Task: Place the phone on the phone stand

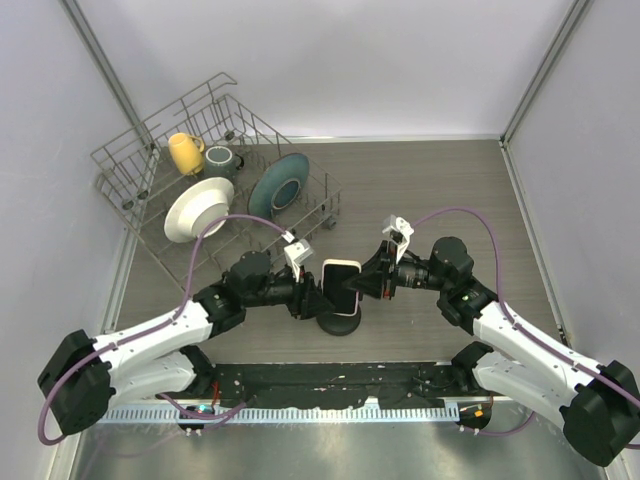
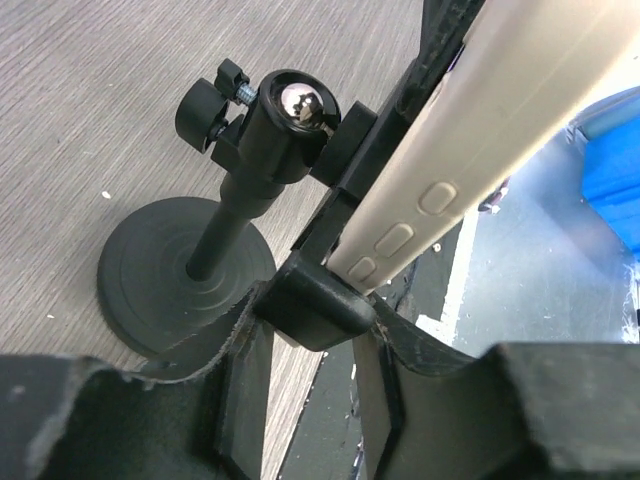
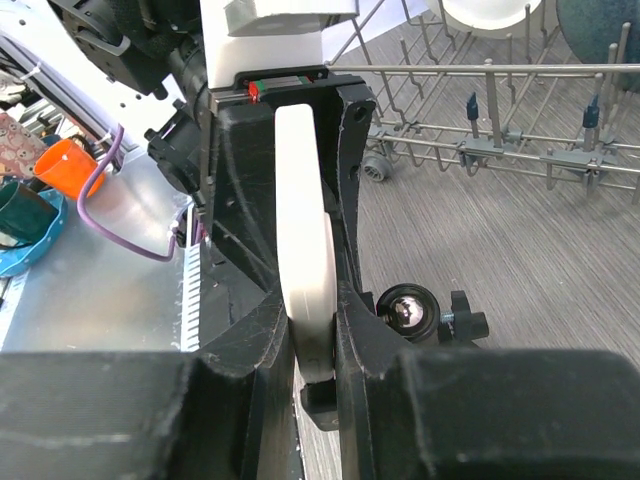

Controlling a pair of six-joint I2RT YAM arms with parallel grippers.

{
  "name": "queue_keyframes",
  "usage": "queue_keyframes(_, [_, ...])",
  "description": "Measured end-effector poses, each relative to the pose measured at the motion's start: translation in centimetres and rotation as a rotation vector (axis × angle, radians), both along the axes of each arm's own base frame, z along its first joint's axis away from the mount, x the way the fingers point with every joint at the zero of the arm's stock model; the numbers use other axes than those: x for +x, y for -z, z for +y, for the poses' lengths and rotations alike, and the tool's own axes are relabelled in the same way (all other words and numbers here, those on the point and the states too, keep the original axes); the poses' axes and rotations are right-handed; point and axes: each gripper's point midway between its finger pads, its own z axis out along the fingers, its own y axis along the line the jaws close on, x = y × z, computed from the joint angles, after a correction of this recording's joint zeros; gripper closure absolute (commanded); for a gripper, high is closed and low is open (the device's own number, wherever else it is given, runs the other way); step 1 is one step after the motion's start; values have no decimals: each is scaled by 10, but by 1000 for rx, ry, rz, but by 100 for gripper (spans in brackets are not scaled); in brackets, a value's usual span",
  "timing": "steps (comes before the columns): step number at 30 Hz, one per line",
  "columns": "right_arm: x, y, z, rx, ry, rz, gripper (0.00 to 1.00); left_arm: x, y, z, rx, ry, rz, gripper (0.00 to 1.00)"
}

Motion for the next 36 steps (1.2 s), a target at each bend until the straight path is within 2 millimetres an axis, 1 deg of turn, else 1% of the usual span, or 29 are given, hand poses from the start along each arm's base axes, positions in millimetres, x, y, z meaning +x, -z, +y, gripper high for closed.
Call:
queue_keyframes(2, [0, 0, 0, 1, -3, 0, 99, 0, 3, 0, 6, 2, 8, 79])
queue_keyframes(4, [0, 0, -1, 0, -1, -1, 99, -2, 5, -1, 11, 14, 17, 87])
queue_keyframes(5, [1, 0, -1, 1, 4, -2, 99, -1, 6, -1, 12, 16, 18, 95])
queue_keyframes(6, [4, -1, -2, 3, 14, -6, 99, -1, 7, -2, 14, 20, 15, 100])
queue_keyframes(9, [9, -3, -3, 8, 40, -13, 99, 1, 7, -4, 19, 24, 3, 100])
queue_keyframes(13, [11, -3, -4, 10, 56, -18, 99, 6, 6, -3, 45, -4, 3, 100])
queue_keyframes(15, [11, -3, -5, 10, 64, -24, 99, 9, 6, -1, 64, -31, 4, 100])
queue_keyframes(19, [10, -2, -4, 11, 63, -27, 99, 8, 4, 5, 85, -65, 0, 100])
queue_keyframes(20, [10, -2, -3, 11, 65, -27, 99, 7, 4, 7, 89, -71, -1, 92])
queue_keyframes(21, [10, -1, -3, 10, 65, -27, 99, 6, 3, 8, 94, -74, -1, 81])
queue_keyframes(22, [9, -1, -3, 11, 65, -27, 99, 5, 2, 10, 99, -76, 2, 63])
queue_keyframes(25, [9, -2, -3, 13, 69, -32, 99, 6, -2, 17, 110, -107, 6, 47])
queue_keyframes(27, [10, -3, -6, 15, 90, -38, 100, 8, -12, 23, 94, -141, -4, 43])
queue_keyframes(31, [17, -4, -12, 8, 153, -45, 99, 8, -43, 37, 32, -193, -63, 41])
queue_keyframes(34, [23, -4, -17, 0, 204, -51, 99, 6, -62, 47, 10, -223, -94, 40])
queue_keyframes(36, [28, -4, -20, -5, 246, -52, 99, 6, -71, 52, 4, -238, -107, 40])
